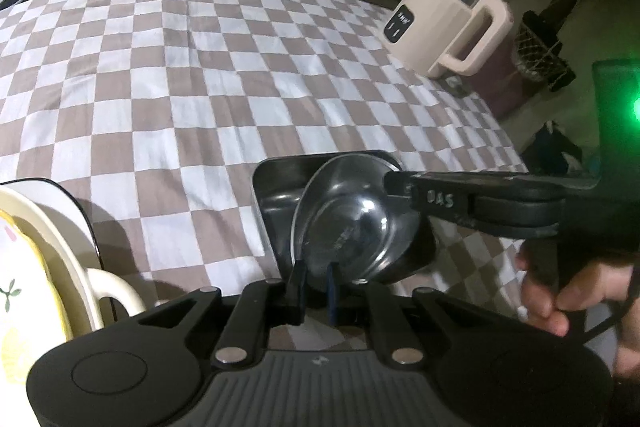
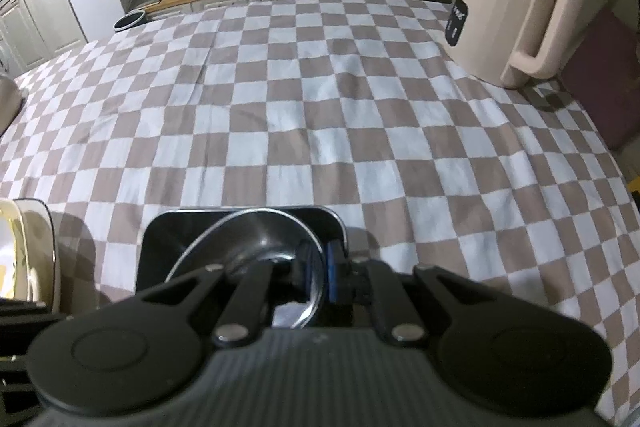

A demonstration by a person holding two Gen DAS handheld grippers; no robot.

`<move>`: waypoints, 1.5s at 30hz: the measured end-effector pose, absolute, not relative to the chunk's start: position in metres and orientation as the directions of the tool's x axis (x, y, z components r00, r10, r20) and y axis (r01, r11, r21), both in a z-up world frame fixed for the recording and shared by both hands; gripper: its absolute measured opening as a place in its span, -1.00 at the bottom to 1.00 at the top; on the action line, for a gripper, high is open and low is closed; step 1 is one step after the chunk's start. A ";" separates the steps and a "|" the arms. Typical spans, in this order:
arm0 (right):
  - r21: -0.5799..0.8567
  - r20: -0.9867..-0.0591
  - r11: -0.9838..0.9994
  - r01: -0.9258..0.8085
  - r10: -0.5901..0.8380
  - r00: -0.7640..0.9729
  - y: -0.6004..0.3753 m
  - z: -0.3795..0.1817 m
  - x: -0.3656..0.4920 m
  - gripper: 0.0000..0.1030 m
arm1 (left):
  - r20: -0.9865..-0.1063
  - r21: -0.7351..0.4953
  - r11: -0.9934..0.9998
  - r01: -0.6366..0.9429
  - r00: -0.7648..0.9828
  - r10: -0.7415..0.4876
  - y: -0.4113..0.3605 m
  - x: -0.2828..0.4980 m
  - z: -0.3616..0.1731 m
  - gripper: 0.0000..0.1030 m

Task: Organize plates and bowls
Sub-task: 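Lower the steel bowl into the steel pan with both grippers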

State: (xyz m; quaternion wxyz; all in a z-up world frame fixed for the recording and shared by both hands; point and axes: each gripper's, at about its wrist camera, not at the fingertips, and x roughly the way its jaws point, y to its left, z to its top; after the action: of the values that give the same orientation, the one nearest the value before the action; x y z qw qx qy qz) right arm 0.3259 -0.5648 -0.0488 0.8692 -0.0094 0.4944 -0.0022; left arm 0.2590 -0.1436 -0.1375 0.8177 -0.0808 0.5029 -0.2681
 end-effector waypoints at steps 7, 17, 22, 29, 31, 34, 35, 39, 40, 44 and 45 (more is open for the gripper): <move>-0.012 -0.827 1.000 0.012 -0.016 0.562 -0.570 -0.043 0.325 -0.41 | -0.766 -0.404 0.839 0.365 0.365 -0.528 -0.139 0.258 -0.129 -0.74; 0.056 -0.833 0.995 0.082 0.001 0.553 -0.603 -0.038 0.317 -0.35 | -0.760 -0.379 0.883 0.278 0.451 -0.468 -0.119 0.277 -0.122 -0.60; 0.083 -0.840 0.995 0.058 0.039 0.542 -0.612 -0.041 0.314 -0.43 | -0.775 -0.354 0.897 0.266 0.453 -0.441 -0.126 0.287 -0.129 -0.60; 0.097 -0.857 0.995 -0.011 0.089 0.508 -0.607 -0.051 0.314 -0.47 | -0.805 -0.301 0.905 0.301 0.429 -0.410 -0.142 0.291 -0.138 -0.61; 0.103 -0.856 0.995 -0.009 0.093 0.509 -0.609 -0.052 0.314 -0.50 | -0.822 -0.281 0.908 0.311 0.410 -0.395 -0.145 0.292 -0.141 -0.62; 0.108 -0.854 0.994 0.002 0.092 0.512 -0.613 -0.053 0.314 -0.64 | -0.831 -0.273 0.908 0.319 0.397 -0.389 -0.146 0.291 -0.145 -0.62; 0.116 -0.853 0.993 0.004 0.097 0.513 -0.615 -0.054 0.314 -0.68 | -0.832 -0.278 0.907 0.318 0.392 -0.392 -0.146 0.291 -0.147 -0.62; 0.111 -0.846 0.994 0.002 0.094 0.525 -0.618 -0.050 0.316 -0.75 | -0.836 -0.291 0.903 0.317 0.374 -0.401 -0.145 0.289 -0.150 -0.62; 0.110 -0.842 0.994 0.002 0.092 0.531 -0.617 -0.048 0.315 -0.76 | -0.837 -0.290 0.903 0.318 0.373 -0.400 -0.145 0.289 -0.150 -0.63; 0.084 -0.842 0.996 0.009 0.066 0.535 -0.618 -0.044 0.311 -0.76 | -0.839 -0.293 0.901 0.320 0.366 -0.402 -0.148 0.288 -0.151 -0.63; 0.079 -0.847 0.997 0.007 0.063 0.528 -0.618 -0.046 0.311 -0.76 | -0.839 -0.293 0.900 0.321 0.365 -0.403 -0.149 0.288 -0.151 -0.63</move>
State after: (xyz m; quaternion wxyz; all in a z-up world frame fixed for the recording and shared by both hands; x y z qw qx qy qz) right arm 0.3106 -0.6182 -0.0456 0.8734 0.0363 0.4855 0.0159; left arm 0.2882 -0.1487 -0.1511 0.8251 -0.0395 0.5191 -0.2195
